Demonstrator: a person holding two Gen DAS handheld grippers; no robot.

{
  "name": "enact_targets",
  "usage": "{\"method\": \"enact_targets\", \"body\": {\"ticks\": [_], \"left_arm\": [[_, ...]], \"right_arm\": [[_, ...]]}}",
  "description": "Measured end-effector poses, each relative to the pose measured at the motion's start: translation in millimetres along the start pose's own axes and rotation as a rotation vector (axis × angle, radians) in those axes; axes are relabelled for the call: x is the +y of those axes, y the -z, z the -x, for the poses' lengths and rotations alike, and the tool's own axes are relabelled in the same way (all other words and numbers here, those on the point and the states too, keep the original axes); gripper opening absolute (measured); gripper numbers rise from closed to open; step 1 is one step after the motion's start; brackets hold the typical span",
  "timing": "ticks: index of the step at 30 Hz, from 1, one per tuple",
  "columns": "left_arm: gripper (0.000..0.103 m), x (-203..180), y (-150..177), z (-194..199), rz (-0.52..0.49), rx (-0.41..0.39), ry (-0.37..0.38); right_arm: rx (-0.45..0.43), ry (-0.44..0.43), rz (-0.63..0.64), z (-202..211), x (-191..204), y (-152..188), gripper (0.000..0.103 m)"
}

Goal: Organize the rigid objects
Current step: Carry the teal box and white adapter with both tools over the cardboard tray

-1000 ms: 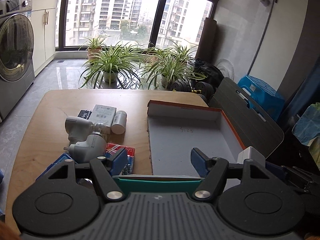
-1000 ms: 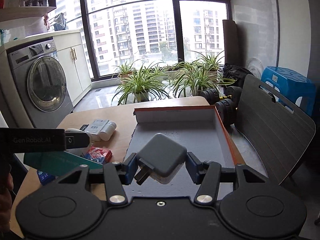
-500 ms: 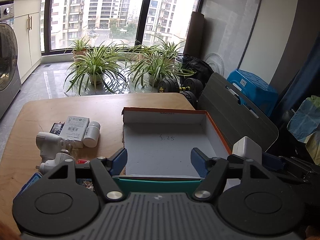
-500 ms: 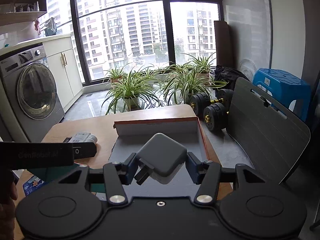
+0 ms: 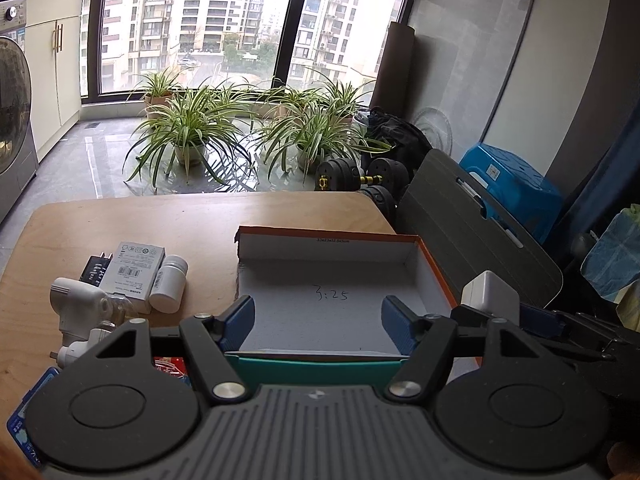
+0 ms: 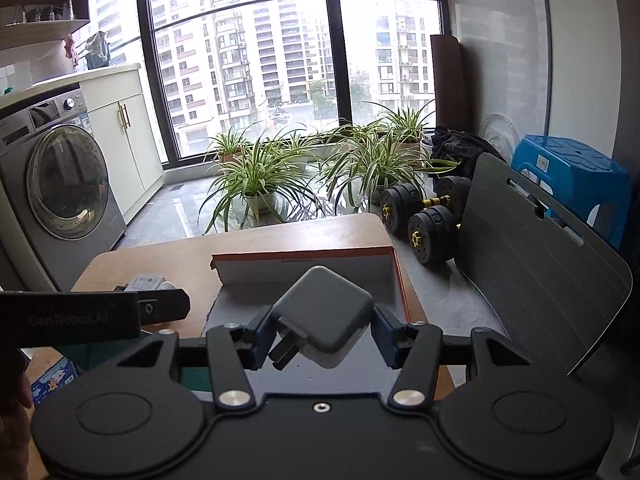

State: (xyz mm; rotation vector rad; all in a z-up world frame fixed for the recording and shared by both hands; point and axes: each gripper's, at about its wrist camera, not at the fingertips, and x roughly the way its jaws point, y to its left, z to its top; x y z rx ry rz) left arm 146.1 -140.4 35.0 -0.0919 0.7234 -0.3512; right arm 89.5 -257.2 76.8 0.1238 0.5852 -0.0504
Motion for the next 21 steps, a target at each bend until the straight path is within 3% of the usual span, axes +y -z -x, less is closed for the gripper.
{"method": "enact_targets", "body": {"ticks": [21], "left_arm": [[0.072,-9.4,-24.5,-33.7,0.009,0.0,-0.024]], "right_arm": [[0.022,-0.009,0.022,-36.9,-8.9,-18.4,0.064]]}}
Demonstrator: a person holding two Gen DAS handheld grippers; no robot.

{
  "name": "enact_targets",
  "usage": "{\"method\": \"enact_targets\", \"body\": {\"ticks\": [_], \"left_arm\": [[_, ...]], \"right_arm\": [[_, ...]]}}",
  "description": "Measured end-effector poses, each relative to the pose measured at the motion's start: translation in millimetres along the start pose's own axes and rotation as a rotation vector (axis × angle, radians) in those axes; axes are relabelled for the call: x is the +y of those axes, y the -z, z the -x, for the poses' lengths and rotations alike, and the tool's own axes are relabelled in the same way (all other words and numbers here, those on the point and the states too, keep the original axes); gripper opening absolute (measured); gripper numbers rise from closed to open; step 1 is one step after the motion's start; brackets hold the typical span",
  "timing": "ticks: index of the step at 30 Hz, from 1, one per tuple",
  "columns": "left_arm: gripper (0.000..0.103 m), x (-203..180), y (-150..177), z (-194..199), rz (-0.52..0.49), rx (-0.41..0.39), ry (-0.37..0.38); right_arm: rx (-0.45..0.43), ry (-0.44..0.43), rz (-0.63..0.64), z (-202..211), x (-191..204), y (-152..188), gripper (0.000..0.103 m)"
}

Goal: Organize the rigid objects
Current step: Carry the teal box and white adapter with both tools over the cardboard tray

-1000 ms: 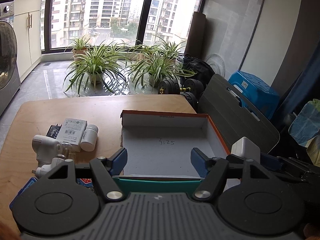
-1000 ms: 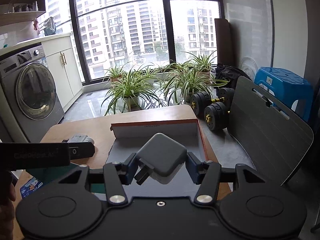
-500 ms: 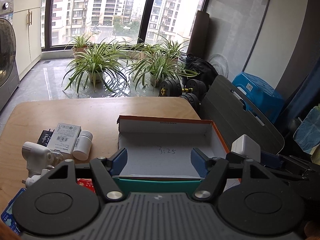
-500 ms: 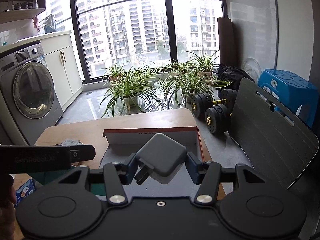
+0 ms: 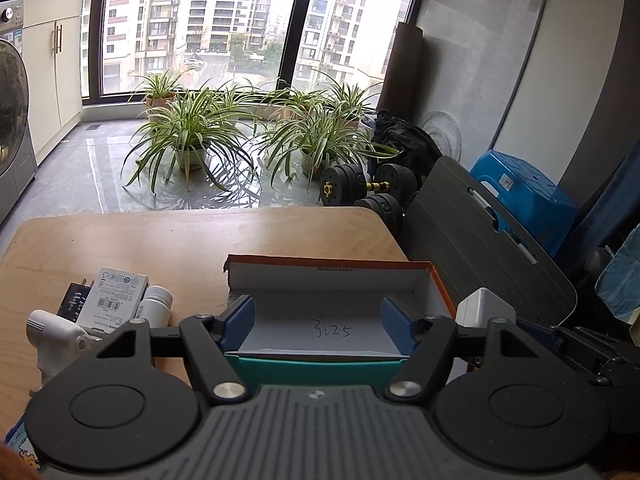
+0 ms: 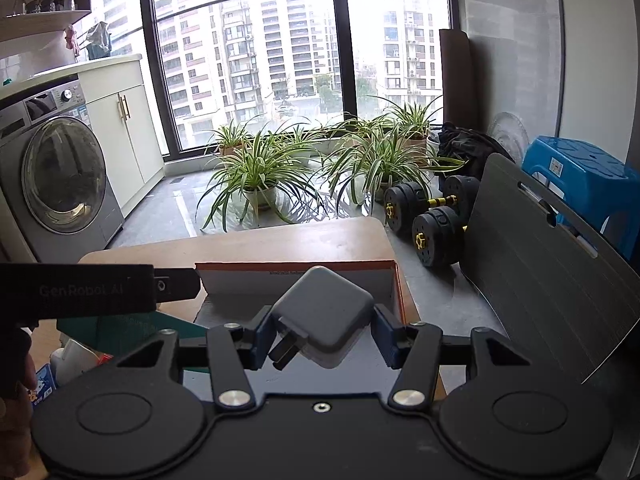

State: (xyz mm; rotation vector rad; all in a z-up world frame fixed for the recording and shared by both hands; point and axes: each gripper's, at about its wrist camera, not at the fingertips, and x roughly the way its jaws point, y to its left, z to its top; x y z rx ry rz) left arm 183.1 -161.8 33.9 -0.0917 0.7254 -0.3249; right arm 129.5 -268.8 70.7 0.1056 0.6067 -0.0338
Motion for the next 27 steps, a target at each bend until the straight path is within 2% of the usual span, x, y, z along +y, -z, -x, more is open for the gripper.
{"method": "enact_targets", "body": {"ticks": [19,27], "left_arm": [[0.072,-3.5,-3.2,-16.5,-0.023,0.018,-0.011],[0.072,-2.4,-2.1,-25.7,-0.03,0.032,-0.021]], "right_arm": [[0.004,-0.03,0.036,-27.9,-4.7,-10.8,0.064],[0.038,-0.042,0.029,-45.3,-10.9,-9.5,0.064]]}}
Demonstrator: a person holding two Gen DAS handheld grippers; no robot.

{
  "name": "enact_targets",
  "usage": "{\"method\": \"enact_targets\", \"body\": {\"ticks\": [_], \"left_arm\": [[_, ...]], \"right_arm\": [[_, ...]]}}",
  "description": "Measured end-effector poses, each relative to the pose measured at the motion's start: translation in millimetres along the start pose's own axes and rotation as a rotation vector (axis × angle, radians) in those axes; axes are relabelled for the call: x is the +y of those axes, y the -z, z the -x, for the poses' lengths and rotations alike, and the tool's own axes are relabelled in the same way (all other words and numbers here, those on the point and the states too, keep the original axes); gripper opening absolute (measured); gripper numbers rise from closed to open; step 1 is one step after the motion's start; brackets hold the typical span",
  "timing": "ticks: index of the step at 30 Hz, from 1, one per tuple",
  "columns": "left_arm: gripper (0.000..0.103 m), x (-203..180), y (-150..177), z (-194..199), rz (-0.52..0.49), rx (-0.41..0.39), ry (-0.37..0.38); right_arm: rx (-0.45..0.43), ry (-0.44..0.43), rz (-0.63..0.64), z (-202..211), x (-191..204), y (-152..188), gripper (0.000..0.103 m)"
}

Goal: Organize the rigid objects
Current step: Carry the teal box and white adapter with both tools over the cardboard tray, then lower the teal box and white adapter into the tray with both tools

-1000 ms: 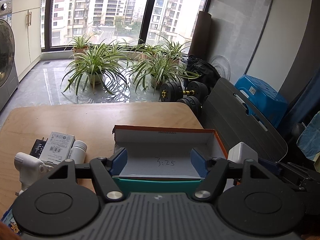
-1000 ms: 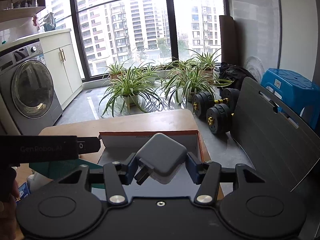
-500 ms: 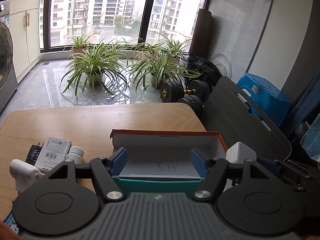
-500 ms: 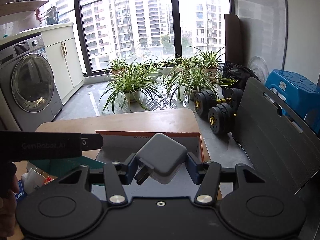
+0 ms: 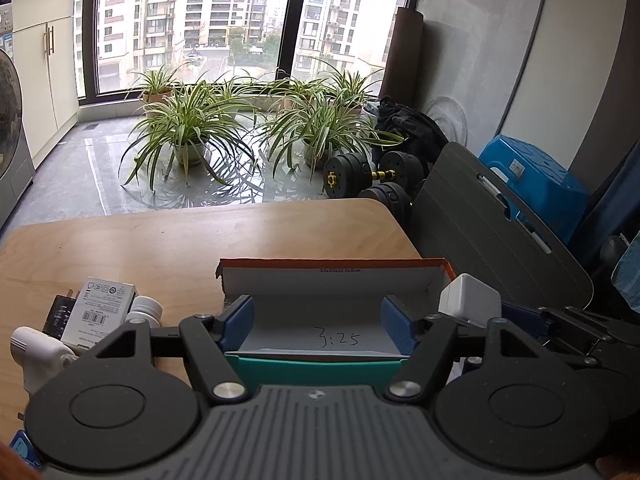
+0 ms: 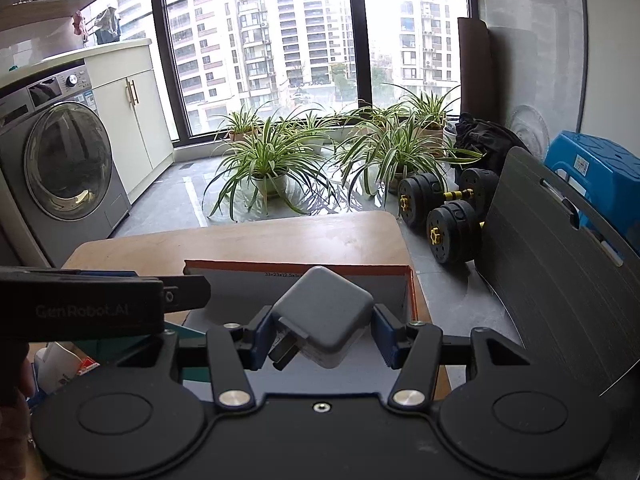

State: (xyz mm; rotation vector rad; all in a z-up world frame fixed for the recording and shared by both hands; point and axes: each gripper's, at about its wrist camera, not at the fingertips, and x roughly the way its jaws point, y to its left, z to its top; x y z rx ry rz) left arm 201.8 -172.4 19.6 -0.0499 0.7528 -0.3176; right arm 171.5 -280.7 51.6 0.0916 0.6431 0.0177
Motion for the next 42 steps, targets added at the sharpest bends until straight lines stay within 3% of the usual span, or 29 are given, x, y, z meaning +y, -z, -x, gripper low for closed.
{"method": "enact_targets", "body": {"ticks": [16,42], "left_arm": [[0.072,-3.5,-4.0,-5.4,-0.024,-0.031,-0.036],[0.072,-6.3,-1.4,-14.1,-0.025,-0.023,-0.021]], "right_arm": [[0.005,-0.004,0.013,-9.4,-5.2,-1.2,0.064],[0.015,0.006,0.006,-11.6,-4.6,-2.0,0.064]]}}
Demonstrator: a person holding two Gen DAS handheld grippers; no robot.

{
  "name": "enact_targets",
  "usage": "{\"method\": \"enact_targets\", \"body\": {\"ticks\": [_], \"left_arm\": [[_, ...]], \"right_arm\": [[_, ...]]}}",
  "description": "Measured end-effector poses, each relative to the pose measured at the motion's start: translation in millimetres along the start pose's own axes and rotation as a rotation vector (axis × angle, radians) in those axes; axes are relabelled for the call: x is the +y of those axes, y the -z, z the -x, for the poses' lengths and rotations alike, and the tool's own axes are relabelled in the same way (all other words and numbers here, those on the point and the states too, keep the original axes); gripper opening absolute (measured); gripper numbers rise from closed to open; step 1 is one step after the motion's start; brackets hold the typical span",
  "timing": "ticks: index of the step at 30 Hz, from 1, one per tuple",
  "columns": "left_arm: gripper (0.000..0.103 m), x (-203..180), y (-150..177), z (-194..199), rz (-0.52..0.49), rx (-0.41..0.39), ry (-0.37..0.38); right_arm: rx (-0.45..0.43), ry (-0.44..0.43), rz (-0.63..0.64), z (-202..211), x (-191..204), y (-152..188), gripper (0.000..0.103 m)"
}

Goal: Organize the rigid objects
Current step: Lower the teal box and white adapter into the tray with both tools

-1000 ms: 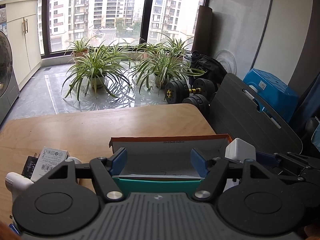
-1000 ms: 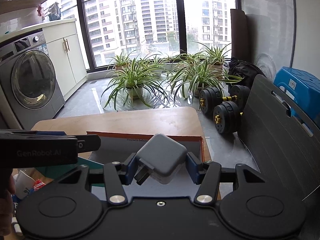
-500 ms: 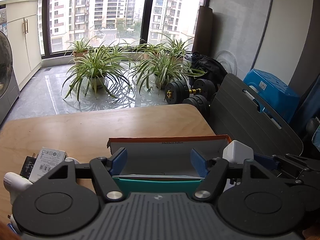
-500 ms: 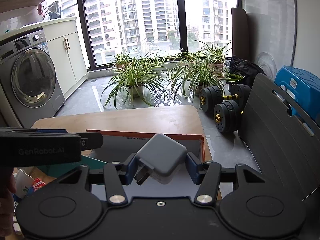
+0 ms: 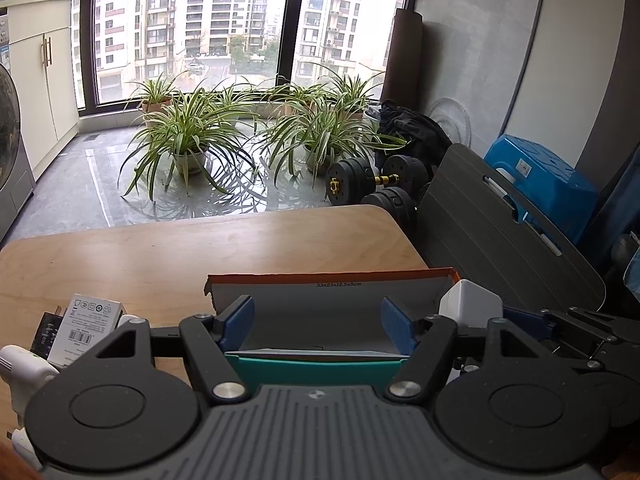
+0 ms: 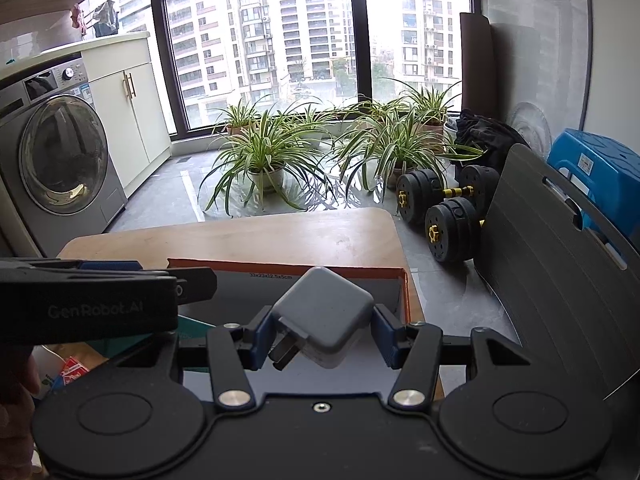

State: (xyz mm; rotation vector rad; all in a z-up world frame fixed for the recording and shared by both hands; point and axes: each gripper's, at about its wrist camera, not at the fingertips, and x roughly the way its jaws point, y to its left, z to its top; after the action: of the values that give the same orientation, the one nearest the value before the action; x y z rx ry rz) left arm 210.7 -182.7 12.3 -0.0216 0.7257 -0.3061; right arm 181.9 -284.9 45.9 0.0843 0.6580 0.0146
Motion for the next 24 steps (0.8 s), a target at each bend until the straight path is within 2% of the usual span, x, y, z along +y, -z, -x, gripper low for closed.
{"method": "enact_targets", "body": {"ticks": [24], "left_arm": [[0.072,1.9,-3.4,-6.4,0.003,-0.004,0.009]], "right_arm": [[0.008,0.019,-0.006,-7.0,1.0,2.3,0.064]]}}
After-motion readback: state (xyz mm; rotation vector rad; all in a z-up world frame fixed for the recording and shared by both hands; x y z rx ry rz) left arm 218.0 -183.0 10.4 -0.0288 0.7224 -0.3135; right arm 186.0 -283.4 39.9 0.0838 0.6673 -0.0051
